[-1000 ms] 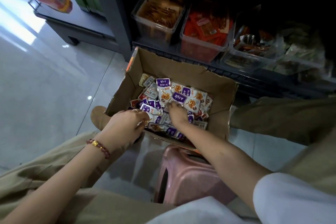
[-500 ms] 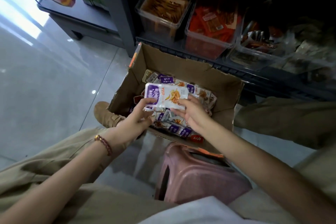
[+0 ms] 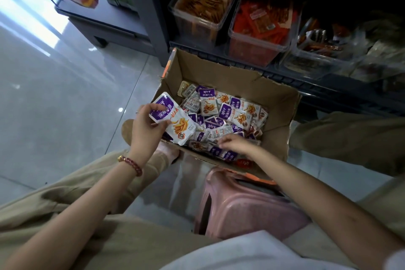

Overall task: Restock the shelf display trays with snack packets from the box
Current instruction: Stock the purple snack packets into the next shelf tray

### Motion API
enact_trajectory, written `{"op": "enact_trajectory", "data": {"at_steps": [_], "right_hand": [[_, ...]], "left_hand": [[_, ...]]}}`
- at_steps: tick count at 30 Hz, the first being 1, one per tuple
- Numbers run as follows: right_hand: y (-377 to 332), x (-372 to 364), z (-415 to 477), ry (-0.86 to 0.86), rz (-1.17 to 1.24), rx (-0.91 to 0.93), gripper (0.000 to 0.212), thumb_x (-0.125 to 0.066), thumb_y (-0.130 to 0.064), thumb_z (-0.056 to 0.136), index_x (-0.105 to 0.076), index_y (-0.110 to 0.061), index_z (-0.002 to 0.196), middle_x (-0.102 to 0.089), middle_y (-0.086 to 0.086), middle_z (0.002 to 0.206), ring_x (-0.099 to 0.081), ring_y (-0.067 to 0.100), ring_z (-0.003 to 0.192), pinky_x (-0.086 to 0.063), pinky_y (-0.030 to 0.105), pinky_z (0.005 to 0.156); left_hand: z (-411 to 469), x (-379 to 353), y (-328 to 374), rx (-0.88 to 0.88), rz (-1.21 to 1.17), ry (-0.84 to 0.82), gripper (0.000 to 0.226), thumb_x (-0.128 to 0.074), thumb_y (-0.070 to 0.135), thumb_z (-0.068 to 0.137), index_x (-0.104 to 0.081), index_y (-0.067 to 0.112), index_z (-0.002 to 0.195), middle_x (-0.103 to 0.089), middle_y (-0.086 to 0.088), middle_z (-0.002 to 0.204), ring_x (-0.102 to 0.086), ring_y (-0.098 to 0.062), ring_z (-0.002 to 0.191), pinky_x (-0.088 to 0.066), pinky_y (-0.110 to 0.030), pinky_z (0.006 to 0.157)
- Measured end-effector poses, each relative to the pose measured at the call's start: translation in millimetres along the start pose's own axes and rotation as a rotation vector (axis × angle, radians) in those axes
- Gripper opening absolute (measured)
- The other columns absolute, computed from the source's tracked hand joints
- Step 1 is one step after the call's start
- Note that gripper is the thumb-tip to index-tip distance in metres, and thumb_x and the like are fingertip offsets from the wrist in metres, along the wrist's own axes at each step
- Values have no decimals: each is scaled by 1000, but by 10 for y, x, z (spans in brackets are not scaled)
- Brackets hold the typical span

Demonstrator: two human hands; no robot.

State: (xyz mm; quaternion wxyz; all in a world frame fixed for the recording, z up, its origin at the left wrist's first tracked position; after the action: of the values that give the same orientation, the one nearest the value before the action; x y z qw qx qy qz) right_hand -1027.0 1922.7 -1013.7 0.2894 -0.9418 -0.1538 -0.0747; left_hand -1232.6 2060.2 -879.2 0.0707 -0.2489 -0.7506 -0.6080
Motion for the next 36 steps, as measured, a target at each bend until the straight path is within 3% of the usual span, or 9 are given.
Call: {"op": "enact_trajectory", "data": {"at_steps": [4, 10, 13, 20, 23, 28, 32, 34, 36], "right_hand": [[143, -264, 126, -109, -260, 29, 38, -67, -23, 87, -60, -7, 121, -60, 9, 123, -55, 26, 115, -42, 29, 94], [228, -256, 284, 25, -708, 60, 28, -64, -27, 88, -64, -19, 115, -64, 3, 118, -59, 23, 107, -47, 29, 84], [262, -178, 327, 75, -669, 67, 27, -59, -24, 92, -66, -15, 116, -65, 6, 119, -60, 24, 106, -49, 32, 86], [179, 221, 286, 119, -48, 2, 32, -58, -19, 94, -61, -6, 123, -58, 11, 131, -56, 24, 116, -41, 25, 89], [80, 361, 206, 95, 52, -25, 34, -57, -20, 94, -58, -7, 126, -55, 11, 134, -56, 25, 118, -43, 24, 87], [10, 500, 161, 246, -171, 44, 32, -59, -13, 92, -59, -10, 124, -58, 7, 130, -57, 24, 115, -45, 30, 91], [-145, 325, 70, 466, -487, 329, 37, -64, -14, 85, -52, -17, 120, -53, 1, 123, -52, 18, 111, -40, 30, 93], [-227, 3, 96, 269, -465, 401, 35, -66, -22, 86, -55, -16, 118, -57, 2, 119, -57, 20, 105, -47, 30, 87], [-208, -333, 200, 44, -594, 322, 42, -65, -30, 88, -54, -15, 125, -60, 4, 120, -58, 24, 106, -47, 30, 82]], "left_hand": [[-8, -16, 15, -29, 73, -5, 32, -67, -11, 78, -52, 11, 96, -47, -6, 115, -55, -22, 107, -51, -7, 63], [-19, -33, -9, -30, 80, -16, 33, -66, -13, 78, -52, 12, 96, -44, -4, 114, -54, -23, 110, -50, -6, 64], [-19, -18, -15, -28, 76, -15, 32, -65, -12, 80, -52, 11, 98, -44, -4, 116, -53, -24, 113, -50, -6, 64], [-18, 33, -49, 2, 93, 12, 31, -66, -10, 81, -52, 11, 99, -46, -9, 117, -53, -22, 110, -48, -4, 62], [-24, 16, -72, 25, 91, -1, 30, -66, -8, 81, -52, 12, 99, -45, -4, 117, -52, -20, 111, -48, -5, 59], [0, 42, -77, 9, 104, 10, 31, -67, -8, 80, -53, 13, 98, -48, -10, 121, -55, -23, 111, -49, -7, 61], [22, 77, -112, 24, 119, 24, 31, -68, -7, 80, -54, 14, 99, -48, -5, 116, -56, -25, 111, -48, -12, 67], [21, 71, -127, 35, 124, 17, 31, -67, -7, 81, -54, 14, 99, -47, -3, 115, -55, -25, 111, -49, -16, 71], [8, 62, -137, 42, 137, 9, 31, -67, -8, 81, -54, 15, 98, -46, -3, 115, -54, -23, 111, -50, -19, 74]]}}
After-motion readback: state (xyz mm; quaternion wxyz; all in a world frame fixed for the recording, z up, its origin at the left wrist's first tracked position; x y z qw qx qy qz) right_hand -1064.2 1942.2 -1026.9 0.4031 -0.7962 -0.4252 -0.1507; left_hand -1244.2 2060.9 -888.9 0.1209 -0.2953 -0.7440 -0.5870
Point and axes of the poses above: each hand's wrist, its own z-axis towards the middle knuckle, its own x-axis out of the back of the hand, y = z × x, the point moved 7 cm from there along z, towards the middle knuckle
